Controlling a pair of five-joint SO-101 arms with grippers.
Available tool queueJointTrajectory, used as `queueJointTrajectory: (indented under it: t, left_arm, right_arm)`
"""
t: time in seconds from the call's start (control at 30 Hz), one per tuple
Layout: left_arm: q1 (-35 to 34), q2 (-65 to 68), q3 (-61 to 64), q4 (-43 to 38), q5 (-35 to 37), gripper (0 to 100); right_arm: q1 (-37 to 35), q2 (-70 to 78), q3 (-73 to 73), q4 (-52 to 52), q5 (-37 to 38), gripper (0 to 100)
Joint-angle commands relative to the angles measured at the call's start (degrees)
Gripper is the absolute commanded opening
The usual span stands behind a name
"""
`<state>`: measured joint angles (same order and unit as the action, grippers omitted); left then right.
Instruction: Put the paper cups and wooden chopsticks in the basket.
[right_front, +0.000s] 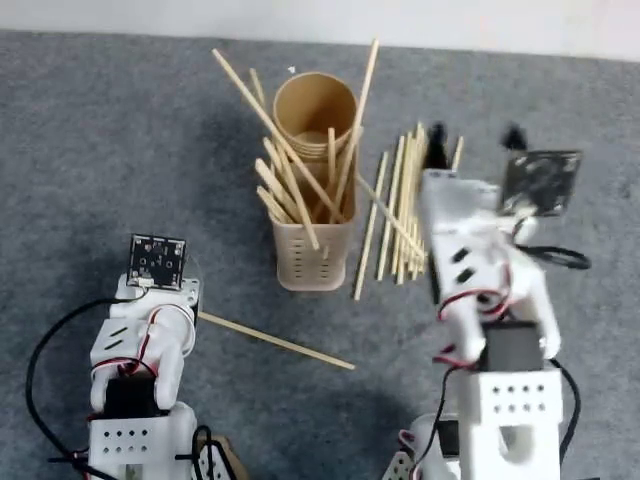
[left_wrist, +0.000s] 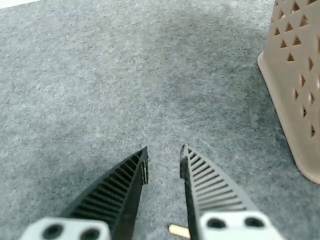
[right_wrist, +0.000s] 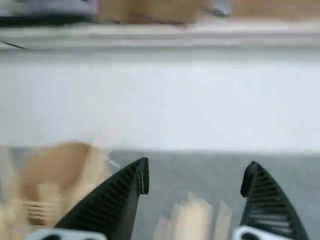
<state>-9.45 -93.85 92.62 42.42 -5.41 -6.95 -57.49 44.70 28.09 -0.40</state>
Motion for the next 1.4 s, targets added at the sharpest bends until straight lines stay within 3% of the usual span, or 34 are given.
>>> queueJointTrajectory:
  t: [0.0,0.17,0.4,0.57,0.63,0.77,0.93,1.17,1.37]
  left_arm:
    - [0.48,-0.48,-0.4,-1.14,-0.35,14]
    - [0.48,-0.48,-0.4,-1.14,-0.35,14]
    - [0.48,-0.48,-0.4,-1.14,-0.35,14]
    - [0.48,-0.48,-0.4,-1.14,-0.35,14]
    - [0.48,-0.48,-0.4,-1.14,-0.35,14]
    - [-0.04,0.04,-3.65,-0.79,-0.26,14]
    - [0.84,1.27,-14.29,-0.79,-0.18,14]
    - [4.88,26.42,-32.92,-1.05,-2.46,14]
    - [7.6,57.45,-60.09,-0.79,-2.29,14]
  right_arm:
    - [6.11,6.99,0.66,1.8,1.85,29.6]
    - [8.75,27.74,1.27,1.98,6.59,29.6]
    - [10.86,56.92,-7.34,1.98,6.86,29.6]
    - [9.27,69.32,-13.41,2.15,6.86,29.0]
    - [9.27,70.99,-15.52,5.14,8.44,23.5]
    - [9.19,71.16,-19.12,11.74,9.05,0.3]
    - [9.1,71.08,-19.38,12.0,7.03,0.4]
    - [8.66,70.99,-19.56,11.91,6.95,0.5]
    - [8.66,70.99,-19.56,11.91,6.86,0.5]
